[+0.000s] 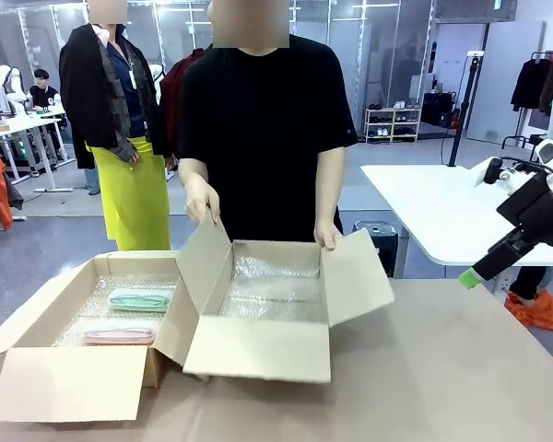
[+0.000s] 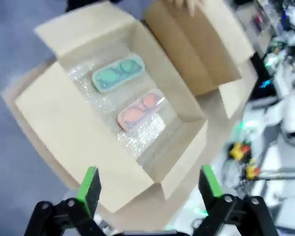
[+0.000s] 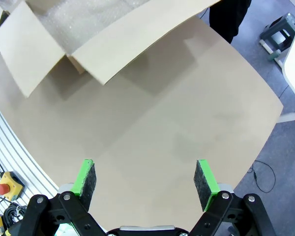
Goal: Pack the glasses set securely to prepare it for shipping.
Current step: Position the Package Box on the left side of the table.
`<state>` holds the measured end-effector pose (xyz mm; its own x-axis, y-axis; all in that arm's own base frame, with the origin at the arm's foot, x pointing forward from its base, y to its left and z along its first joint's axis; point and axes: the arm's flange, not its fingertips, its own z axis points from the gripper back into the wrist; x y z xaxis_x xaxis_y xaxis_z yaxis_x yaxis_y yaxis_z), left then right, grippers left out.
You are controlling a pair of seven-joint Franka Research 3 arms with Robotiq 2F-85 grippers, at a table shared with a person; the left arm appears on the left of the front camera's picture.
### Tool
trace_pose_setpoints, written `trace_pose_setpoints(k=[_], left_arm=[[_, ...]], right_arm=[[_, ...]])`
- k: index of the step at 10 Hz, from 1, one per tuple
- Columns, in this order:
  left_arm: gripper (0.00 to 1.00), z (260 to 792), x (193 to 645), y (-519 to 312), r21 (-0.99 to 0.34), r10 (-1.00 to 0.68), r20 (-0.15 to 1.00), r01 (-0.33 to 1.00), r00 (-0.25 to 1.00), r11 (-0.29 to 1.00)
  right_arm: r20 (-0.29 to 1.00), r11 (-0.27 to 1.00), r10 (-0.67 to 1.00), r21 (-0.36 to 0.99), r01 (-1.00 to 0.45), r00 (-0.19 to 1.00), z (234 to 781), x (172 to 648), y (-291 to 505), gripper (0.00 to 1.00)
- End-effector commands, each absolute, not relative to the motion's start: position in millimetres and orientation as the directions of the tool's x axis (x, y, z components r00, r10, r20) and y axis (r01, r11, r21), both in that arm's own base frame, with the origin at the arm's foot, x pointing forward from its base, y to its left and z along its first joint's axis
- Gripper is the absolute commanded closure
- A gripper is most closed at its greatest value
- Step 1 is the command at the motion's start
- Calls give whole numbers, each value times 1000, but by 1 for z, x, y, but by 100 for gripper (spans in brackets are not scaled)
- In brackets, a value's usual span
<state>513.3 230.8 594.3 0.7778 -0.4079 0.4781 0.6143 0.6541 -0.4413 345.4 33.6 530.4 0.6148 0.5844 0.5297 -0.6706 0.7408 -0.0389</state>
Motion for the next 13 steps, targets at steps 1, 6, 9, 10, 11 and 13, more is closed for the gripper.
trace_pose_setpoints(k=[1, 6, 9, 10, 11, 13], left_arm=[[0, 598, 470, 151, -42, -645, 533, 779, 547, 626], [0, 616, 399, 0, 516, -937, 336, 813, 96, 268], [0, 605, 390, -13, 390, -870, 454, 836, 191, 386], [0, 599, 391, -10, 365, -865, 452, 841, 216, 400], [0, 596, 388, -9, 341, -863, 446, 847, 237, 409], [0, 598, 382, -9, 302, -851, 456, 854, 260, 423]], right_arm=[[525, 747, 583, -45, -664, 620, 530, 344, 35, 0], [525, 747, 583, -45, -664, 620, 530, 344, 35, 0], [525, 747, 583, -45, -664, 620, 530, 344, 35, 0], [525, 747, 583, -45, -664, 620, 530, 344, 35, 0], [525, 747, 583, -45, -664, 620, 530, 344, 35, 0], [525, 747, 583, -45, -664, 620, 530, 344, 35, 0]])
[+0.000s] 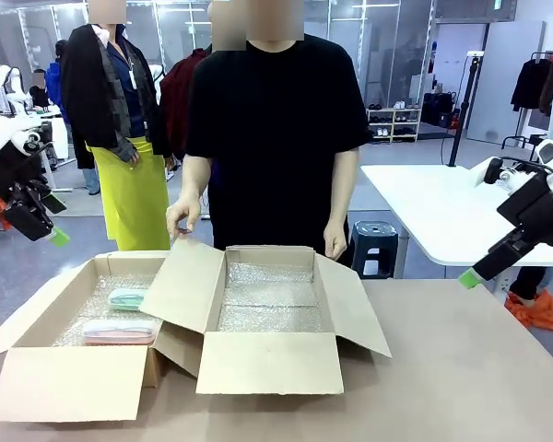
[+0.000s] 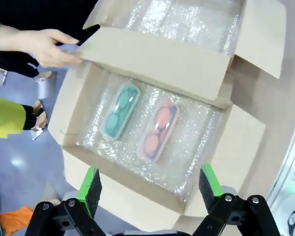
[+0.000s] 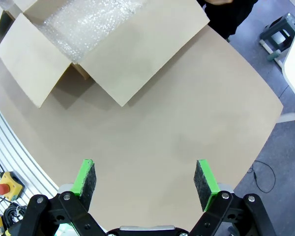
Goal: Pack the glasses set securely to prepare it for shipping.
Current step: Position the Package Box on the left side of the table.
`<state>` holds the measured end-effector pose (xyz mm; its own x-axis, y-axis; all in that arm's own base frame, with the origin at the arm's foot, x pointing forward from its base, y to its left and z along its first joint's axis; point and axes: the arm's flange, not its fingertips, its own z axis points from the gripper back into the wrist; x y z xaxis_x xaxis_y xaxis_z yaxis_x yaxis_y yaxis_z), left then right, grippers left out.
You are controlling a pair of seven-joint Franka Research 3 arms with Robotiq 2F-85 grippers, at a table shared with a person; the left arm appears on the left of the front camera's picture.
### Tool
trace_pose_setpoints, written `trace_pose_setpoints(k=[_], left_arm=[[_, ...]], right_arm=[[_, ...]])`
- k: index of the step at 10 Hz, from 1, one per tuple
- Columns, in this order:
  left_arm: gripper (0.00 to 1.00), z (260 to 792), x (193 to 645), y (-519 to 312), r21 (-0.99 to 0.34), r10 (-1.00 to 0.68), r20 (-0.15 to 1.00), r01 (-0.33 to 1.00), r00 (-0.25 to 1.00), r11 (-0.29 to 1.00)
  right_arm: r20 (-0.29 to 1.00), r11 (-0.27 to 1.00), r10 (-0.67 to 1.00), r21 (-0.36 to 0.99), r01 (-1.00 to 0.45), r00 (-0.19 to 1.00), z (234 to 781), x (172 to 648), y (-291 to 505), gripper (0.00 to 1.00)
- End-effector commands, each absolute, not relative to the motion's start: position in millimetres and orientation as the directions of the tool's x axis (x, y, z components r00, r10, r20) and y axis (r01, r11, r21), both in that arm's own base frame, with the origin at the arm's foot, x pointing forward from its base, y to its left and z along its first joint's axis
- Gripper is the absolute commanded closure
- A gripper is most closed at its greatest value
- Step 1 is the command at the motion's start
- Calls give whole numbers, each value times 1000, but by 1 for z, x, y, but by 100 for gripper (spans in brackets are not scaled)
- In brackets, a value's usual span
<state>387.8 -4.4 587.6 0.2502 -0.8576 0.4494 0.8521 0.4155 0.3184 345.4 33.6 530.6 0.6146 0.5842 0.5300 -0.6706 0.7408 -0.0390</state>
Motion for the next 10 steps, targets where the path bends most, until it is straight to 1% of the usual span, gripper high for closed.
trace_pose_setpoints(k=[1, 2, 10], left_arm=[[0, 599, 381, -9, 299, -852, 456, 857, 260, 421], [0, 588, 388, -4, 318, -858, 449, 852, 250, 415], [0, 588, 388, -4, 318, -858, 449, 852, 250, 415]], right_arm=[[525, 747, 583, -45, -664, 620, 530, 344, 35, 0], [525, 747, 583, -45, -664, 620, 530, 344, 35, 0], [525, 747, 583, -45, -664, 620, 530, 344, 35, 0]])
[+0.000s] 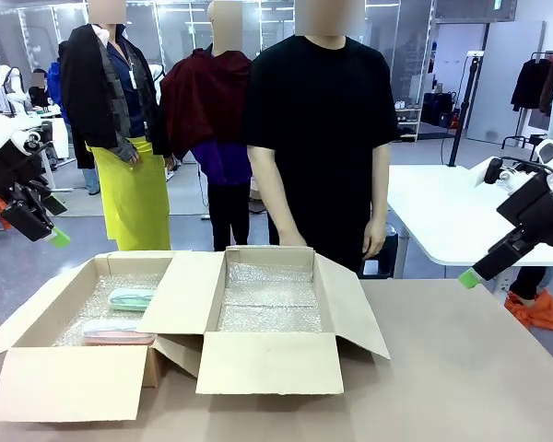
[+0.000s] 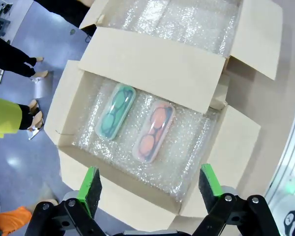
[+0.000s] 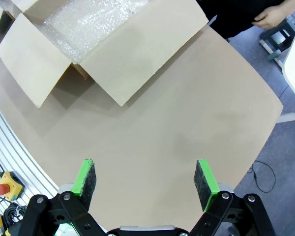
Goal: Pack the glasses set securely to prepare it for shipping.
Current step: Position the Package Box on the left side of the table.
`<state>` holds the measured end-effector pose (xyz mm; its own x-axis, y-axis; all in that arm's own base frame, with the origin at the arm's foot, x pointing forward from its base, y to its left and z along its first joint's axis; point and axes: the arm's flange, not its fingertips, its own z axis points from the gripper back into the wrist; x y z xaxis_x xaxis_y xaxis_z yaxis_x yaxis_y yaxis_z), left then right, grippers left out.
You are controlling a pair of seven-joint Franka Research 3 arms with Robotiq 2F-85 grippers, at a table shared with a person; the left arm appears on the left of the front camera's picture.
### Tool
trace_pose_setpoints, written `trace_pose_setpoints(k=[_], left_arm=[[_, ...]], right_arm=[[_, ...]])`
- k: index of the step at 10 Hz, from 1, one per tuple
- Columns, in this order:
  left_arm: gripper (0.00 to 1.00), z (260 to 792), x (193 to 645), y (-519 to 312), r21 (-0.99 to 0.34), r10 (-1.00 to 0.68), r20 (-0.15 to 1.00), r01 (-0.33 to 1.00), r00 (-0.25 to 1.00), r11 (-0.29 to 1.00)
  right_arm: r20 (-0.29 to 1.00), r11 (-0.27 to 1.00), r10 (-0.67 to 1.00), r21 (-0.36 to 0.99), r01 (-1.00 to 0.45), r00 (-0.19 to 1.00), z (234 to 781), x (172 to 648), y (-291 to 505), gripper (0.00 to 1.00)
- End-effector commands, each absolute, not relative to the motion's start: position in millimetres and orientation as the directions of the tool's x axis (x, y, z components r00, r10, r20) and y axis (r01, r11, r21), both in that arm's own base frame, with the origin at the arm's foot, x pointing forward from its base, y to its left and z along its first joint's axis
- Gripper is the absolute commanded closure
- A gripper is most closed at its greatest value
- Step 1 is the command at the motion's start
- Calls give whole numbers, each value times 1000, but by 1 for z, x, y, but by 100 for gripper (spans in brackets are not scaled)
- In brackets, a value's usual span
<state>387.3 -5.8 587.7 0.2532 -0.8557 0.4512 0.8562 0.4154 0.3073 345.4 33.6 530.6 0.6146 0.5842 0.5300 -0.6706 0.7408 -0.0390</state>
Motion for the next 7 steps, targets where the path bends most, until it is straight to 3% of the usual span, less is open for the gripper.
trace_pose_setpoints(k=[1, 7], left_arm=[[0, 588, 388, -4, 318, -858, 449, 852, 250, 415], [0, 588, 388, -4, 318, -858, 449, 852, 250, 415]], right_arm=[[525, 747, 583, -45, -664, 620, 530, 344, 35, 0], [525, 747, 583, -45, -664, 620, 530, 344, 35, 0]])
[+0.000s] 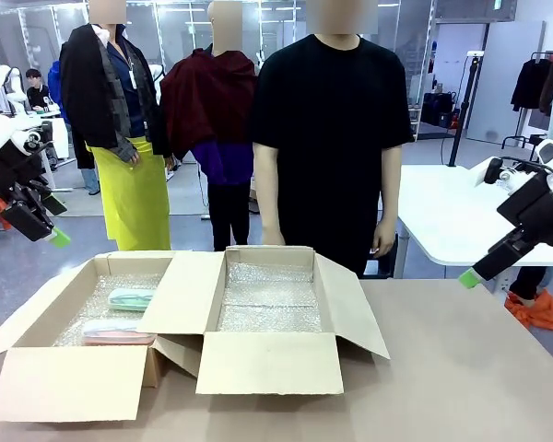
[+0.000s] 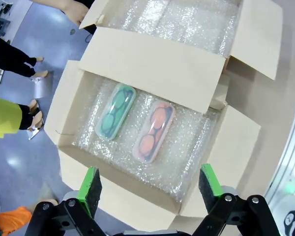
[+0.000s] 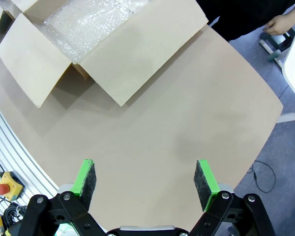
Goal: Pack the glasses set securely to prepare it for shipping.
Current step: Position the Package Box on the left side of the table.
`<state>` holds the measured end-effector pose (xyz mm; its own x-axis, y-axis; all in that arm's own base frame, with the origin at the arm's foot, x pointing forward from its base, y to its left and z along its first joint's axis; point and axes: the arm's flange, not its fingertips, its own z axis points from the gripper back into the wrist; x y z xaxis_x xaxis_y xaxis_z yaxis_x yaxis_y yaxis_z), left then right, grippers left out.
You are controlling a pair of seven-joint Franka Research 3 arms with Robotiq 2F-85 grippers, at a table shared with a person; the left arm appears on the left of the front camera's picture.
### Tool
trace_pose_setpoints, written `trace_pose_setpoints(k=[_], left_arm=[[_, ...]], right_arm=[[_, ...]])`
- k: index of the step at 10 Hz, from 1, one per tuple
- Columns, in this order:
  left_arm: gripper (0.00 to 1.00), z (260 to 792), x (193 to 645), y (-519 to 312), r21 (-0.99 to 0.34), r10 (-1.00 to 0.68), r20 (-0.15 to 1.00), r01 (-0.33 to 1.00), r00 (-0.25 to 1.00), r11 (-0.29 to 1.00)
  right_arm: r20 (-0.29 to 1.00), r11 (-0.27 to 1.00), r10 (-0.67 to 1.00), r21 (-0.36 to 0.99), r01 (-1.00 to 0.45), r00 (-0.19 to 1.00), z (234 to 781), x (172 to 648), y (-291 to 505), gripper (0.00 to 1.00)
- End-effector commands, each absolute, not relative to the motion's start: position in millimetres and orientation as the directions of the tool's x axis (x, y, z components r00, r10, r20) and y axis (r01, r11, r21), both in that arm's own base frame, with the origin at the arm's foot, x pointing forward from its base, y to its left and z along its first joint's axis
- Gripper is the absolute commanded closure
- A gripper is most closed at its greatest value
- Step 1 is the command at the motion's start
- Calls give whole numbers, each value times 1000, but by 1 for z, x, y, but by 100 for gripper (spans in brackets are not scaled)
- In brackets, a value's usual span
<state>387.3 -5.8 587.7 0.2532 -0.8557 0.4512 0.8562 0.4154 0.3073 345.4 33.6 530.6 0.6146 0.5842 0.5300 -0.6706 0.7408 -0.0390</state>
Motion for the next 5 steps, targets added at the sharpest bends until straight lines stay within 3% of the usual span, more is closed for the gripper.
trace_pose_setpoints(k=[1, 5], left_arm=[[0, 588, 388, -4, 318, -858, 449, 852, 250, 415], [0, 588, 388, -4, 318, -858, 449, 852, 250, 415]], right_arm=[[525, 747, 583, -45, -664, 620, 530, 344, 35, 0], [525, 747, 583, -45, -664, 620, 530, 344, 35, 0]])
